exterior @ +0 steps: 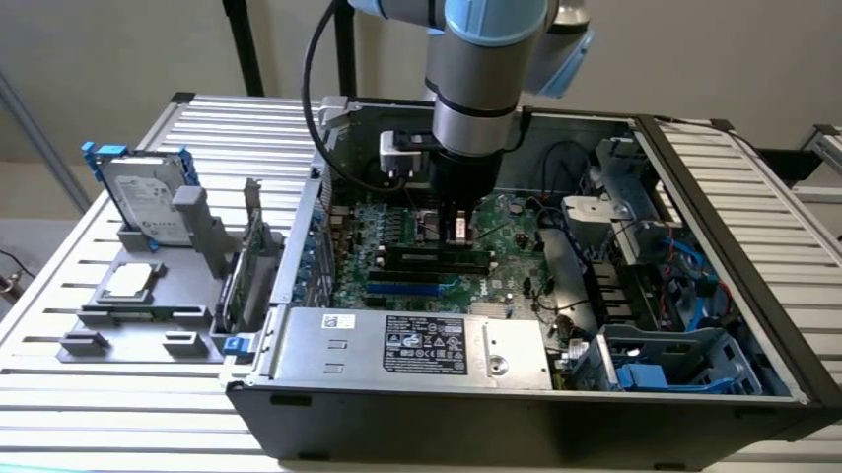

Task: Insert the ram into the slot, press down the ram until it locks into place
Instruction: 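Insert the ram into the slot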

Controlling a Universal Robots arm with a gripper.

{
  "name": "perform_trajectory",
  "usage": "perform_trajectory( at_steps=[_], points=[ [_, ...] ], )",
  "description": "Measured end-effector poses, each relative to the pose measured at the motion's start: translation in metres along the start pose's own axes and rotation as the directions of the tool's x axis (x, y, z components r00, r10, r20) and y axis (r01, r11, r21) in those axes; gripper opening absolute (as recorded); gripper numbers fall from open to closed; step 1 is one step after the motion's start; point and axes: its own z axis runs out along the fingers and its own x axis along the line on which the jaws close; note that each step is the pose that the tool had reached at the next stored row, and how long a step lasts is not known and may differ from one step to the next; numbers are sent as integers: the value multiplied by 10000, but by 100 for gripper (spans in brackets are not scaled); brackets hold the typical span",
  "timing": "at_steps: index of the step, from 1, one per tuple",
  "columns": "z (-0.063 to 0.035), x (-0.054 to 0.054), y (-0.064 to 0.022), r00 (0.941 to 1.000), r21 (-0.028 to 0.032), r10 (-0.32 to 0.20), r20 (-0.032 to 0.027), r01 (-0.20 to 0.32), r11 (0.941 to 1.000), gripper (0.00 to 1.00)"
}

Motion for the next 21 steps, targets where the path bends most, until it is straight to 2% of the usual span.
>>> perform_trajectory(
  at_steps=[12, 13, 18, 21],
  points=[
    [22, -3, -1, 10000, 0, 0, -1, 0, 10000, 15],
    [9, -3, 0, 10000, 2, 0, 7, 0, 10000, 21],
    [-147, 2, 8, 10000, 2, -2, 80, 2, 10000, 21],
    [-208, 3, 26, 9999, 3, -4, 127, 4, 10000, 21]
  ],
)
